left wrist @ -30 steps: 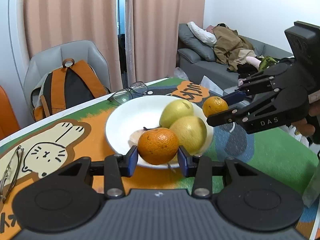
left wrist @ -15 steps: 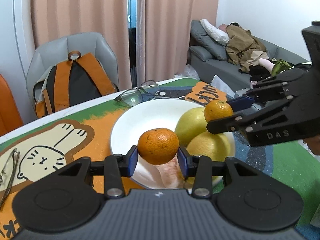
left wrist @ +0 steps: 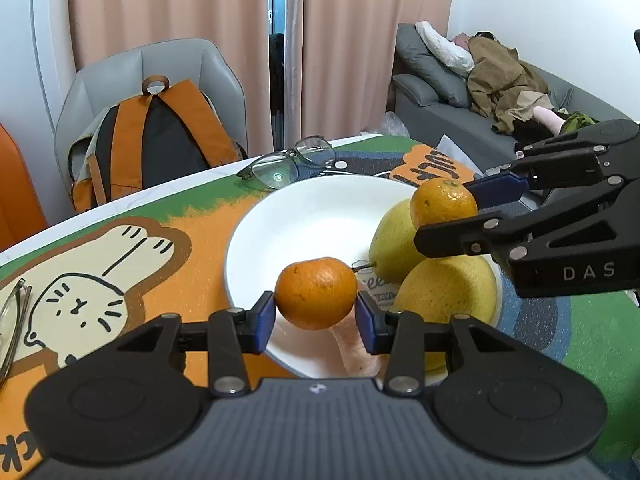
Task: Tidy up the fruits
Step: 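Carry both oranges to the white plate and open both grippers to release them, then grasp the small red fruit with the left gripper while the right gripper grasps a longan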
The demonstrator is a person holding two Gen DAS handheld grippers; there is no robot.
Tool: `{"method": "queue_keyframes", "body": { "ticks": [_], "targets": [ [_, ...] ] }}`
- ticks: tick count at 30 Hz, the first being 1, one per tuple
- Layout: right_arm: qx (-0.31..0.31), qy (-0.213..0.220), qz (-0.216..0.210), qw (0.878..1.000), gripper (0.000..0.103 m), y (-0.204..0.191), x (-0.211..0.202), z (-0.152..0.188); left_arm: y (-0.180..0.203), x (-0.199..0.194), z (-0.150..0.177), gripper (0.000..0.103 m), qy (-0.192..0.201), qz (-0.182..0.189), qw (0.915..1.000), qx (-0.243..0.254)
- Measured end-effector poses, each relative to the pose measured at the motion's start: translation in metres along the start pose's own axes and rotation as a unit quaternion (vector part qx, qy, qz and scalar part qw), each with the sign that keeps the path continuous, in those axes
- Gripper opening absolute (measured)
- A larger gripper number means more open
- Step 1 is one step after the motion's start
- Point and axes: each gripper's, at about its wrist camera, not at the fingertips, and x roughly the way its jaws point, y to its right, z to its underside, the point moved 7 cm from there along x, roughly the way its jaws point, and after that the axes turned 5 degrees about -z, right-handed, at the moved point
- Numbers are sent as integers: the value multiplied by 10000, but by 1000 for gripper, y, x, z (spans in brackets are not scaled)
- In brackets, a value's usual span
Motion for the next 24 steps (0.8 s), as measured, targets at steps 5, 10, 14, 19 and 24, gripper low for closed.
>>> {"method": "queue_keyframes", "body": {
  "ticks": [5, 10, 14, 19, 24],
  "targets": [
    [-2, -38, -6, 10000, 37, -2, 4, 2, -2, -8, -2, 45, 114, -3, 9999, -15],
    [19, -55, 1, 10000, 37, -3, 6, 1, -1, -20, -2, 53, 206, 14, 9998, 79],
    [-18, -23, 9, 10000, 38, -4, 6, 1, 1, -33, 3, 54, 268, 45, 9994, 206],
    [-80, -16, 19, 10000, 38, -6, 7, 2, 2, -53, 16, 55, 376, 142, 9986, 350],
    [-81, 26, -19, 10000, 39, -7, 4, 3, 6, -69, 43, 58, 293, 283, 9972, 621]
  ]
}}
